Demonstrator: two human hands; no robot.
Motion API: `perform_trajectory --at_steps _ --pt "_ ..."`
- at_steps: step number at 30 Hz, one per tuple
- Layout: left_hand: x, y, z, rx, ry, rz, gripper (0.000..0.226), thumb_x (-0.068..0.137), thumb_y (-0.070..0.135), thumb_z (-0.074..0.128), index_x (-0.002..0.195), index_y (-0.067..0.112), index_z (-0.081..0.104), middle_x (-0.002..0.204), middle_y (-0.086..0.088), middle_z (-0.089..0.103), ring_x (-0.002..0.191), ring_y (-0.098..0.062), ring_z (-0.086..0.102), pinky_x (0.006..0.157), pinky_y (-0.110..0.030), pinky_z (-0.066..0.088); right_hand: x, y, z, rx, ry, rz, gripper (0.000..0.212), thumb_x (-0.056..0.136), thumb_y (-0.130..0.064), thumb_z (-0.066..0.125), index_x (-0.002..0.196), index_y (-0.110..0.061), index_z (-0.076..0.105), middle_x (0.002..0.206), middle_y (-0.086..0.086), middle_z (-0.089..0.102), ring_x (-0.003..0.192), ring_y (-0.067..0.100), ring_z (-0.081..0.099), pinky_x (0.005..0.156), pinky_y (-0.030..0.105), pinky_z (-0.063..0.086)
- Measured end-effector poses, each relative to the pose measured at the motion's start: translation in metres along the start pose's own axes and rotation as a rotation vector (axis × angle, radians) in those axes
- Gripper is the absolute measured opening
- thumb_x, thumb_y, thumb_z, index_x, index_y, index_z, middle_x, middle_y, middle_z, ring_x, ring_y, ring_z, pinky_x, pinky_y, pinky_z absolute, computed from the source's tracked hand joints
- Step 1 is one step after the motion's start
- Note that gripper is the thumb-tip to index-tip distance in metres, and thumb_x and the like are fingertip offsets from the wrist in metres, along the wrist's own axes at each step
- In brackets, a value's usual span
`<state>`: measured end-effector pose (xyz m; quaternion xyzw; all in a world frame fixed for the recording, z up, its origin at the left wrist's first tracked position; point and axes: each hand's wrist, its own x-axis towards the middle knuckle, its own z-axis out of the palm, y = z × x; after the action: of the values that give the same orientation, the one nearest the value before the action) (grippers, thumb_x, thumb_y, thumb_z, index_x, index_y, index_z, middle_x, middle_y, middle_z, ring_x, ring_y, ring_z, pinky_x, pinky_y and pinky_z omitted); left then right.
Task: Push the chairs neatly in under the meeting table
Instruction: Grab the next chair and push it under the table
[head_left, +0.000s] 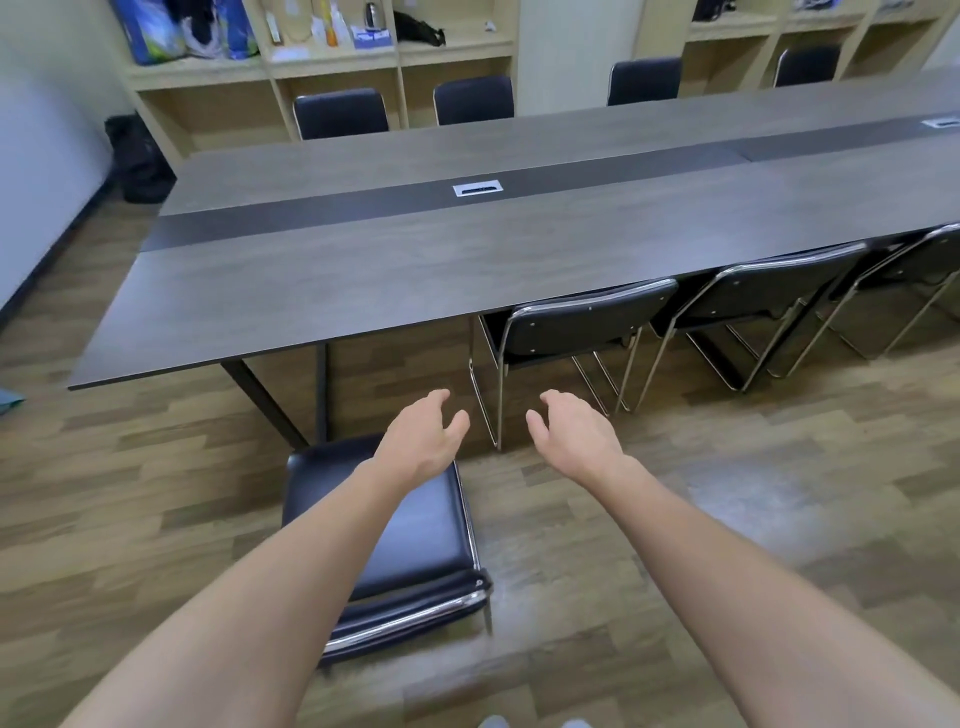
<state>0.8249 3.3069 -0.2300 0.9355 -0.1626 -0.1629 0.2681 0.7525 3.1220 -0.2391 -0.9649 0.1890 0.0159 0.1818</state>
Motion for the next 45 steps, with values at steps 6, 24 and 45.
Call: perform_trajectory --at_steps 6,24,45 --pt "-0.035 -0.014 0.002 -0.024 0.038 0.050 0.057 0.099 0.035 0.044 0.152 0.020 0.034 0.128 -0.004 0.061 0.111 -0.025 0.056 0.099 -0.035 0.042 -0.038 -0.006 0.006 -0.002 -0.013 0.013 0.040 0.101 -0.037 0.037 0.124 -0.009 0.053 0.123 0.011 0.059 0.114 0.031 0.055 0.091 0.041 0.047" --pt "-0.146 -0.082 0.006 -0.065 0.075 -0.160 0.062 0.101 0.039 0.042 0.157 0.018 0.022 0.141 -0.011 0.055 0.118 -0.028 0.057 0.097 -0.035 0.041 -0.121 -0.038 0.055 -0.001 -0.123 -0.087 0.039 0.103 -0.037 0.035 0.127 -0.010 0.051 0.131 0.010 0.054 0.119 0.032 0.054 0.094 0.041 0.044" --pt "-0.122 -0.281 0.005 0.011 -0.213 -0.279 0.054 0.102 0.037 0.041 0.151 0.013 0.039 0.150 -0.007 0.047 0.140 -0.026 0.041 0.112 -0.031 0.032 -0.103 -0.166 0.206 0.003 -0.306 0.020 0.033 0.099 -0.031 0.034 0.084 -0.014 0.058 0.100 0.009 0.065 0.102 0.035 0.057 0.082 0.038 0.044"
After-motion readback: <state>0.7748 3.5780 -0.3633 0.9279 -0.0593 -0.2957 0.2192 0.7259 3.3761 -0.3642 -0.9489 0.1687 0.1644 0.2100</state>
